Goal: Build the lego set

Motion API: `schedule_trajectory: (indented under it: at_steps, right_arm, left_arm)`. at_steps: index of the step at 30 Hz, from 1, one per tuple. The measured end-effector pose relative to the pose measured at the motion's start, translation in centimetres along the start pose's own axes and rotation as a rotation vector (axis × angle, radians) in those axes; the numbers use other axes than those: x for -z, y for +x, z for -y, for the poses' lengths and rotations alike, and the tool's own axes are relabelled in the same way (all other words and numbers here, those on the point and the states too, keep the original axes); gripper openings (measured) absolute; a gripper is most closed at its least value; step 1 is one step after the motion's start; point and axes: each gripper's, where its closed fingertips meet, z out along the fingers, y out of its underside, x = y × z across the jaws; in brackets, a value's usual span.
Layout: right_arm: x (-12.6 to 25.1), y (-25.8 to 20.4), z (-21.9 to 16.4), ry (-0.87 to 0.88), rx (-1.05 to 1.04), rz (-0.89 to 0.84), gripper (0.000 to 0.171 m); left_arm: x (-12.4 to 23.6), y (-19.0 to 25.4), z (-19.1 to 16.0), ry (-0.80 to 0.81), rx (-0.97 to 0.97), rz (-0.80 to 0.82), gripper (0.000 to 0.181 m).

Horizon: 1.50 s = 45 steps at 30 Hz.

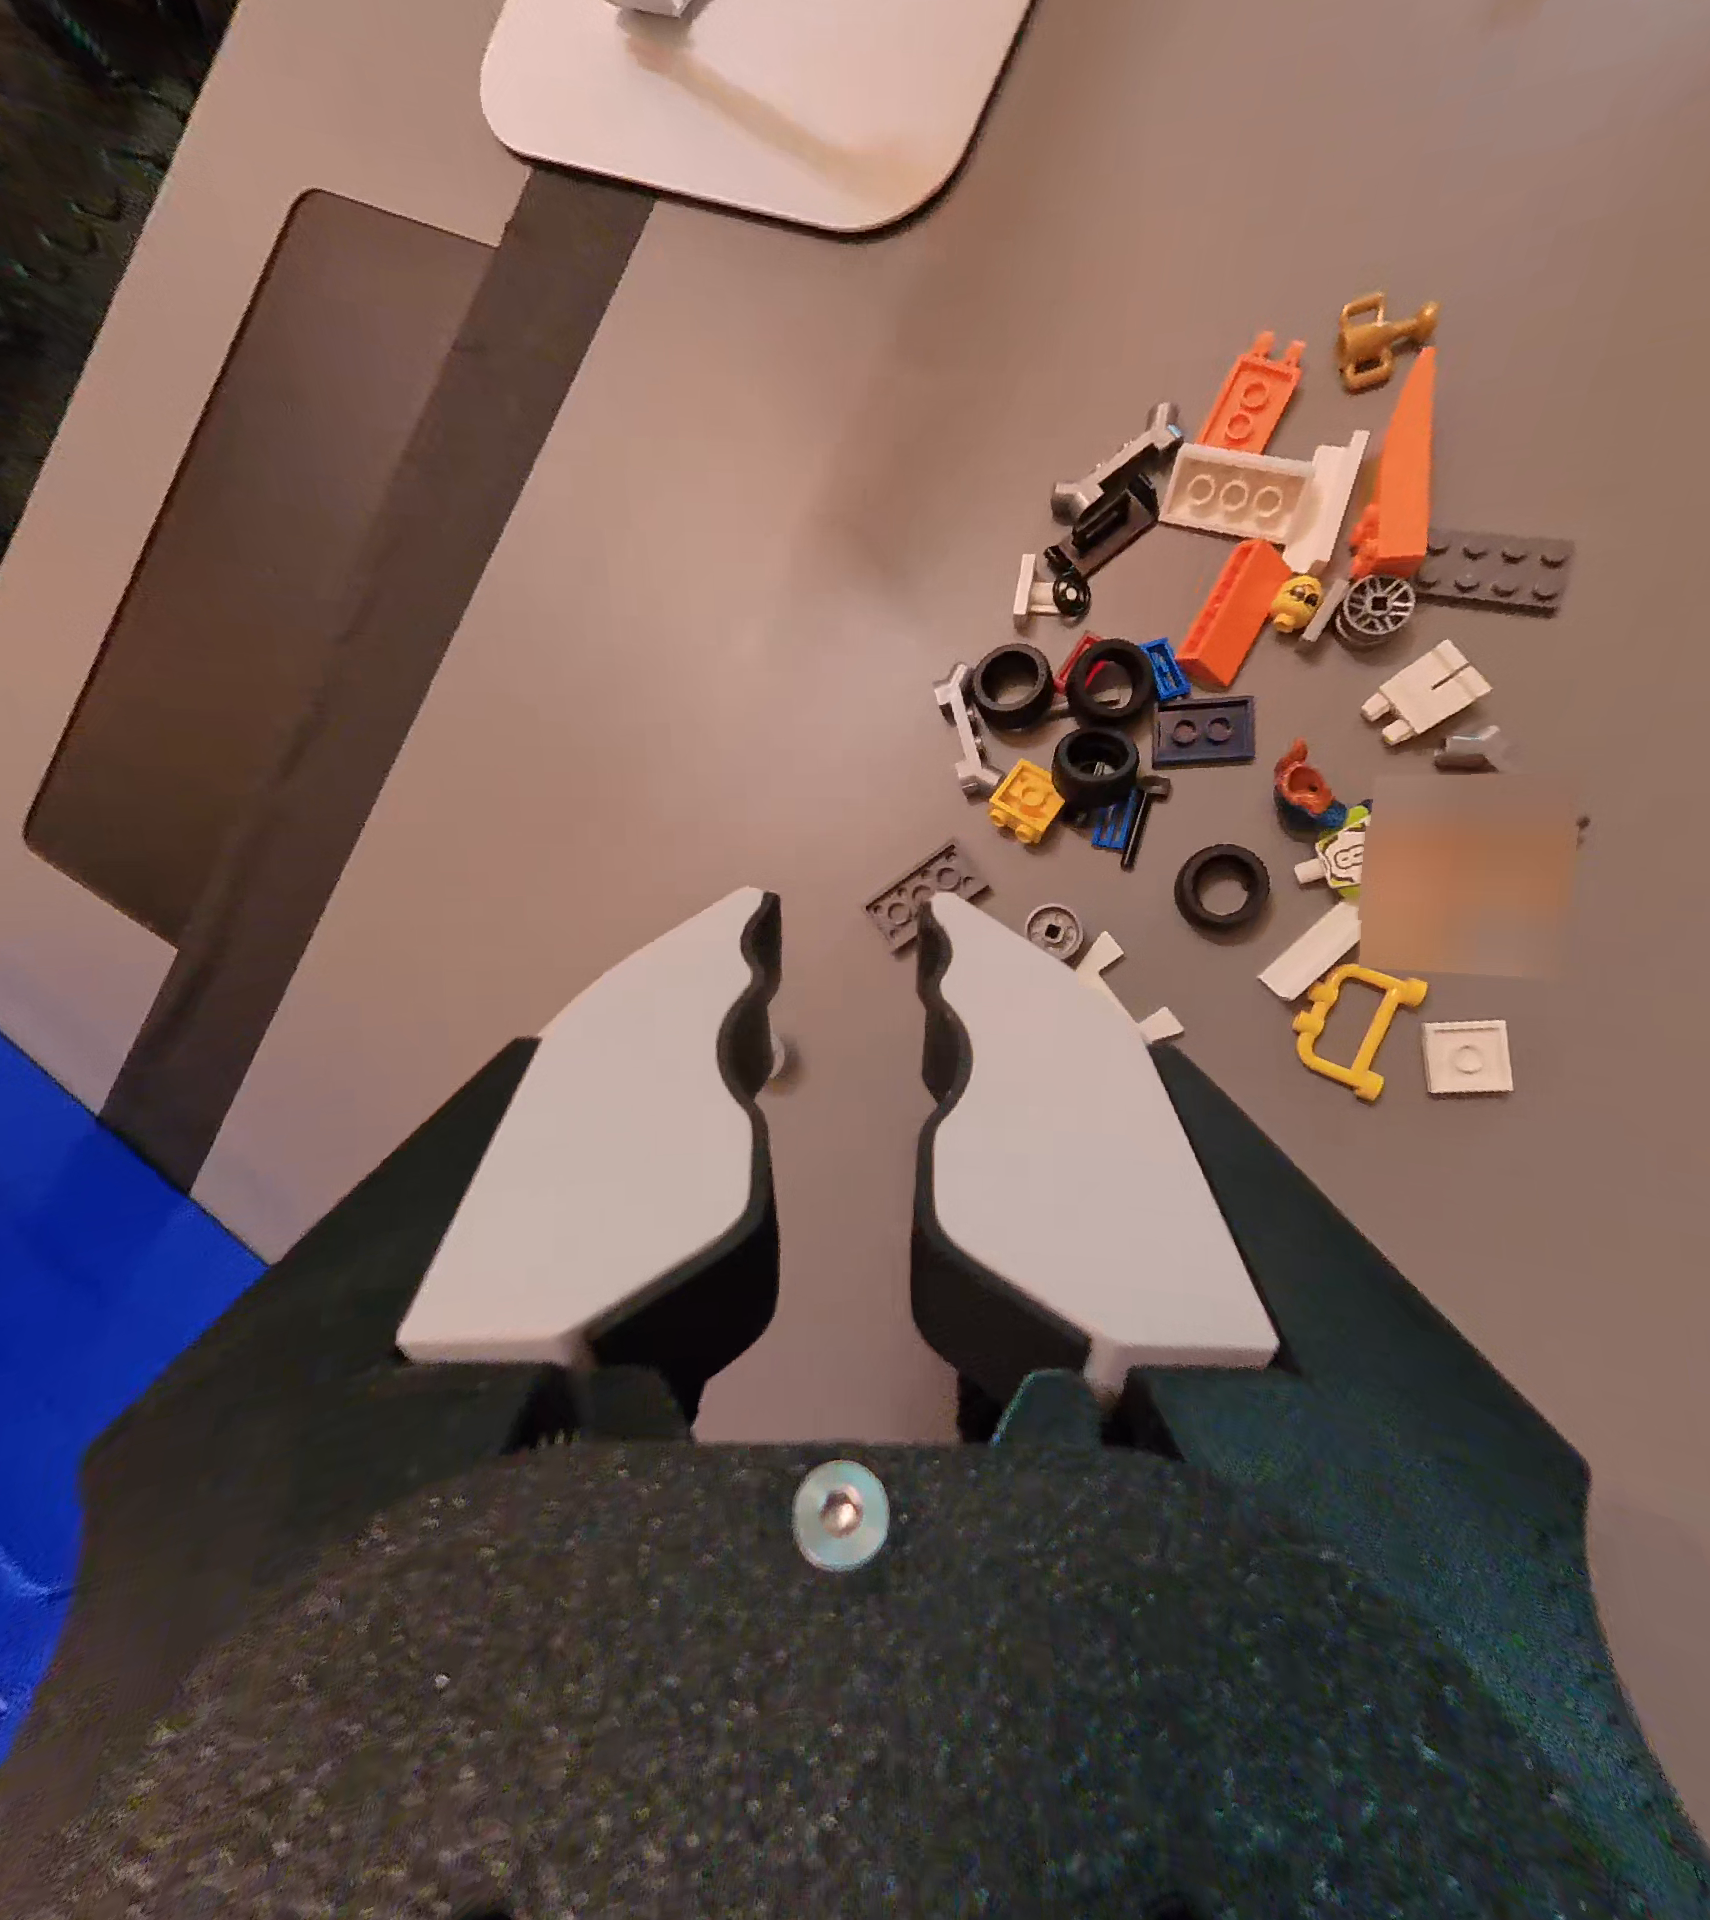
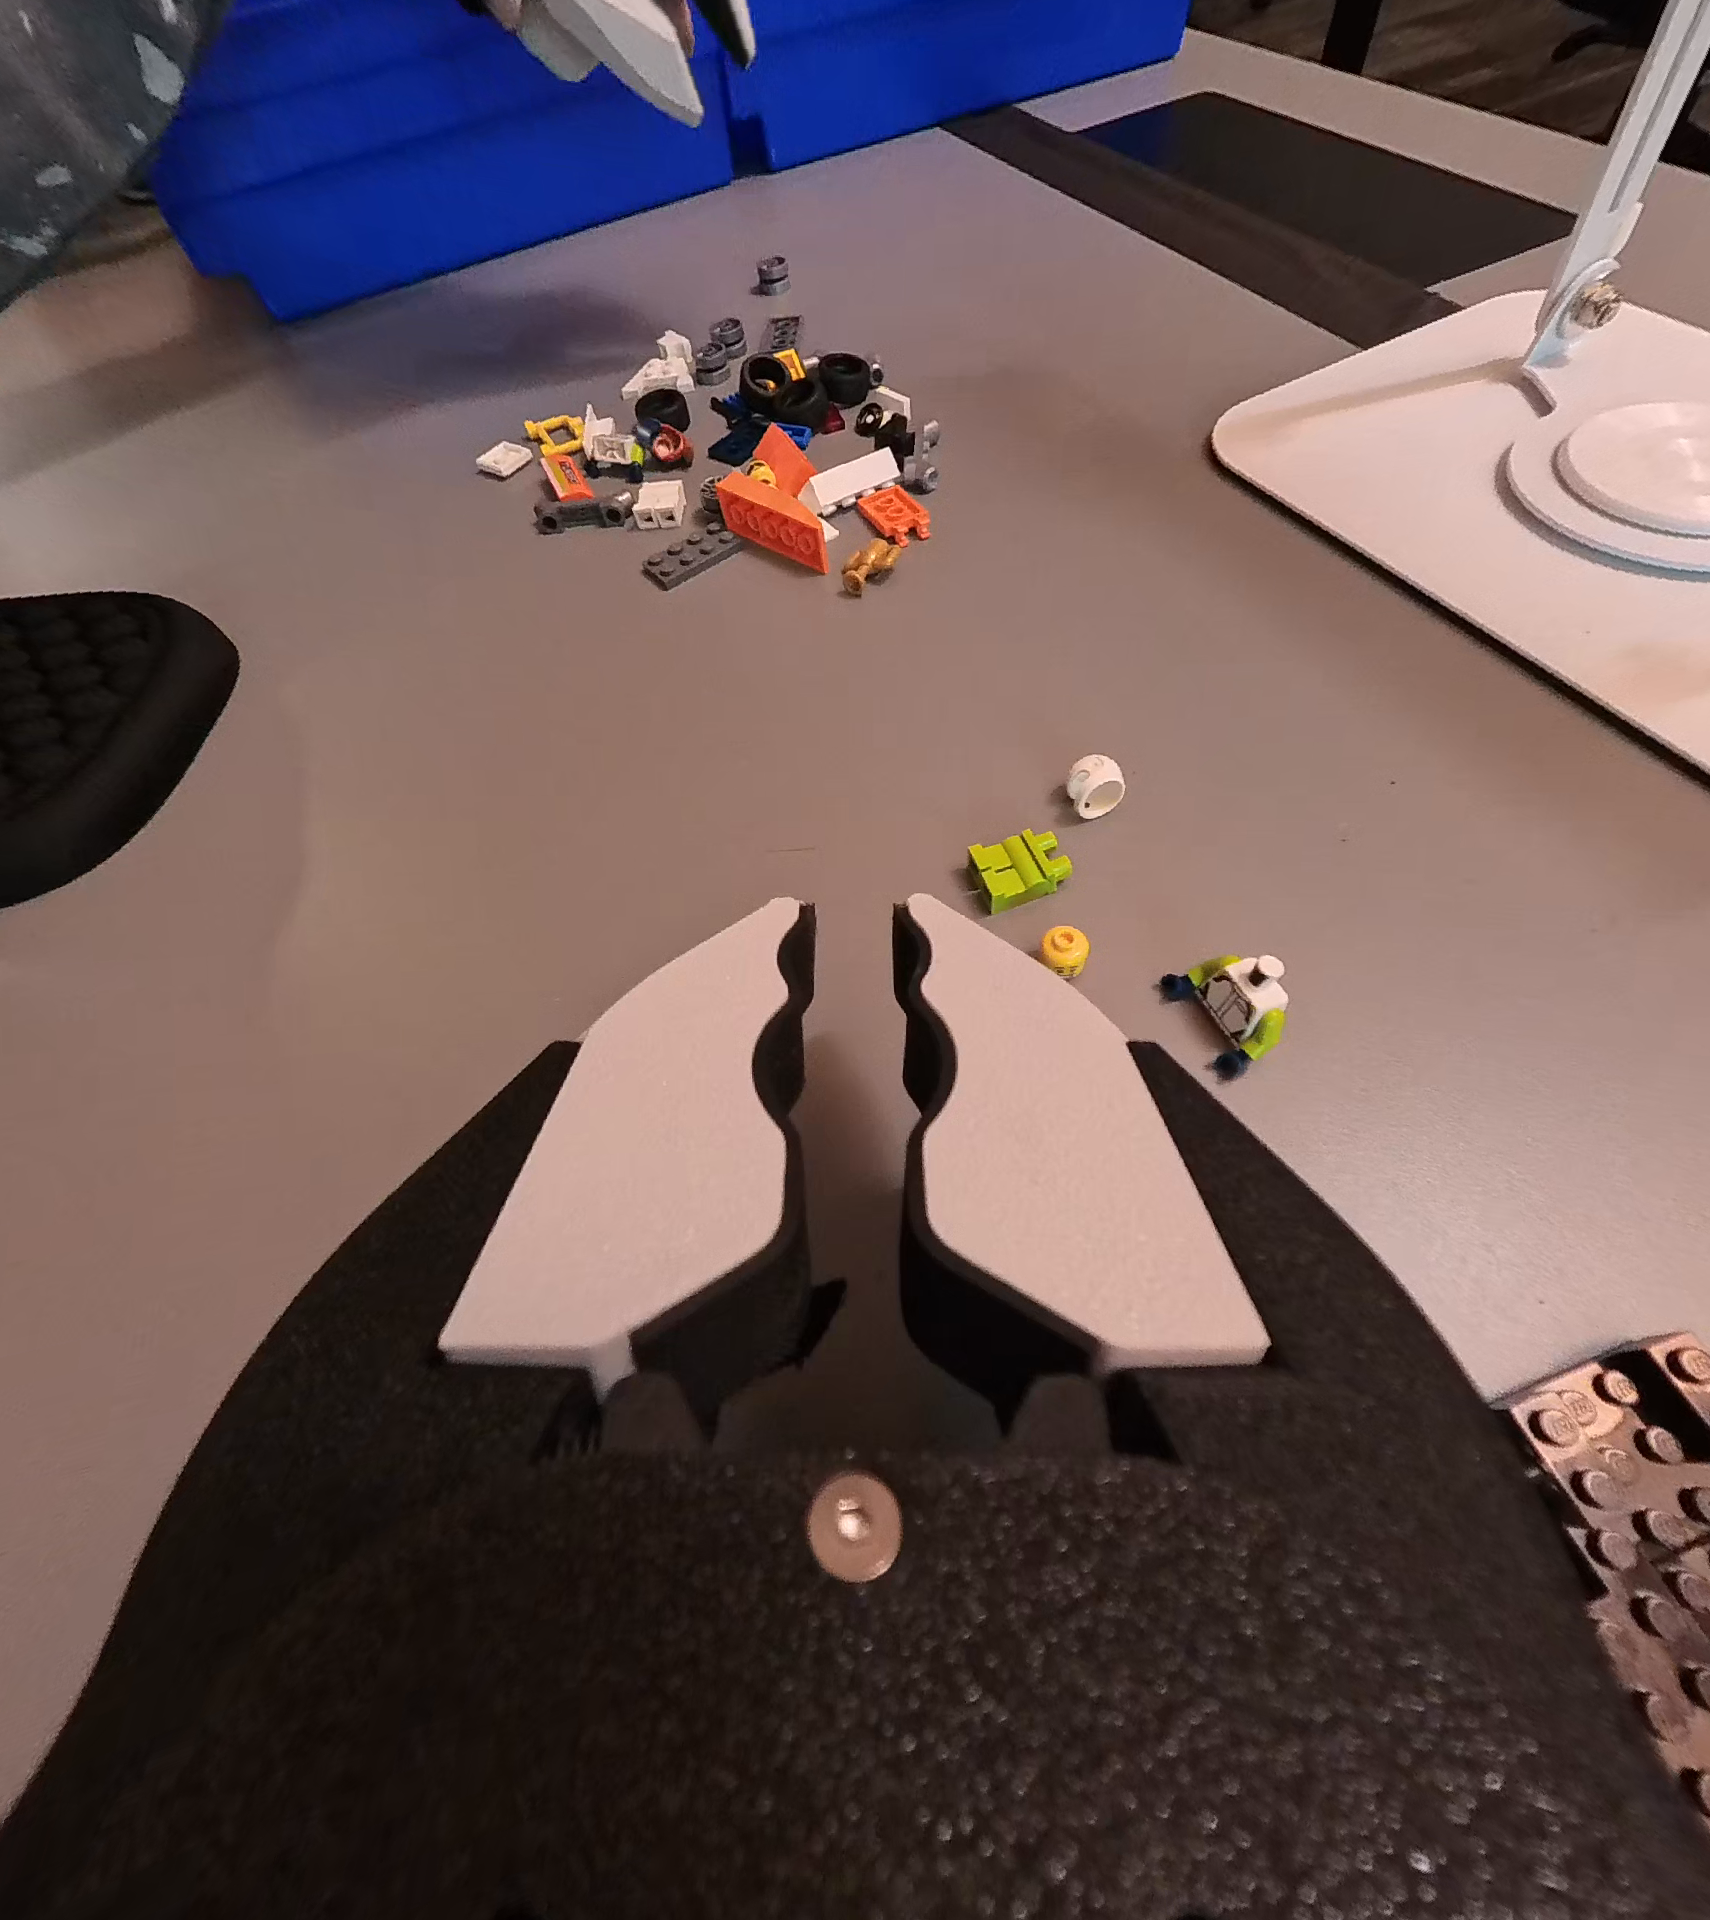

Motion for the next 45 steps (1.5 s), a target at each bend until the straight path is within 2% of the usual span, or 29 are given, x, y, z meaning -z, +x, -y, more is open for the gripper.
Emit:
schedule_trajectory:
  at_steps: [4,8,17,24,26,28,31,34,38,40,45]
  right_arm:
    - [0.0,0.0,0.0,0.002,-0.001,0.001,0.014]
    - [0.1,0.0,0.1,0.006,-0.001,0.002,0.014]
    - [0.2,-0.3,0.5,0.032,0.018,0.008,0.014]
    - [1.2,1.3,1.8,0.099,0.041,-0.107,0.014]
    - [1.8,2.4,2.4,0.133,0.039,-0.176,0.014]
    - [2.5,3.3,2.8,0.165,0.031,-0.234,0.014]
    - [3.6,4.6,3.3,0.197,0.021,-0.316,0.014]
    - [4.7,5.8,3.7,0.219,0.022,-0.396,0.012]
    - [5.7,6.8,3.9,0.247,0.002,-0.459,0.009]
    - [5.7,6.9,3.8,0.243,-0.006,-0.463,0.009]
    - [5.3,6.8,3.5,0.227,0.006,-0.452,0.009]
  left_arm:
    - [-0.1,1.9,0.6,0.026,0.024,-0.092,0.03]
    - [-0.9,5.7,1.7,0.028,-0.041,-0.185,0.03]
    - [-4.1,12.2,1.7,-0.085,-0.205,-0.323,0.027]
    - [-5.6,12.2,0.1,-0.195,-0.239,-0.302,0.026]
    - [-5.7,12.5,-0.3,-0.216,-0.244,-0.313,0.021]
    - [-5.5,12.5,-0.5,-0.226,-0.245,-0.312,0.006]
    - [-4.7,12.0,-1.0,-0.256,-0.241,-0.301,0.005]
    - [-3.8,11.5,-0.5,-0.238,-0.214,-0.295,0.007]
    - [-4.4,11.0,2.5,-0.114,-0.192,-0.261,0.022]
    - [-5.5,10.3,2.9,-0.126,-0.245,-0.21,0.026]
    - [-7.7,9.9,3.6,-0.153,-0.271,-0.259,0.027]
